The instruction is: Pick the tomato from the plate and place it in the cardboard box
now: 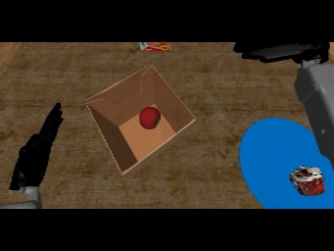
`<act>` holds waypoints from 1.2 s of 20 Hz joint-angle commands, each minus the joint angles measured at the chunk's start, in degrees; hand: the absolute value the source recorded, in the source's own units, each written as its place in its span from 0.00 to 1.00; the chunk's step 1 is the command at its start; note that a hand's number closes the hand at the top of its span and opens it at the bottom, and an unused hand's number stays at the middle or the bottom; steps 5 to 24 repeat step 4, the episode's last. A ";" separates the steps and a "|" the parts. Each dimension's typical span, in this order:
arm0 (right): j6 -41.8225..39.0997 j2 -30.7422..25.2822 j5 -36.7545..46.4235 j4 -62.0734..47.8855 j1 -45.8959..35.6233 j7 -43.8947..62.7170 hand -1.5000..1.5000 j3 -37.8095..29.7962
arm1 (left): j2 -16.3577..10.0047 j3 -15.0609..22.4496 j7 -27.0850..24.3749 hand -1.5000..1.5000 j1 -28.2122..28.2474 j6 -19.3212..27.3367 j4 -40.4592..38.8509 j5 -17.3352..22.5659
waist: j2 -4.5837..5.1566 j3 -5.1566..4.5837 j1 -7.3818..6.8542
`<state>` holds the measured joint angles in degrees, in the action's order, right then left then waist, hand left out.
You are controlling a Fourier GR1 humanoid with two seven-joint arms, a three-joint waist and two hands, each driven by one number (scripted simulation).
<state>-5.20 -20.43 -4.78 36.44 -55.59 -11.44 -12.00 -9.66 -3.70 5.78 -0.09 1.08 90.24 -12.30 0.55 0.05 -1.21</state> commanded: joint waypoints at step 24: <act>-13.08 -11.51 -0.26 -12.53 -1.22 -9.34 0.00 -3.55 | -0.93 -0.02 0.41 0.50 -0.68 -1.10 0.78 -0.18 | 0.40 0.05 -1.09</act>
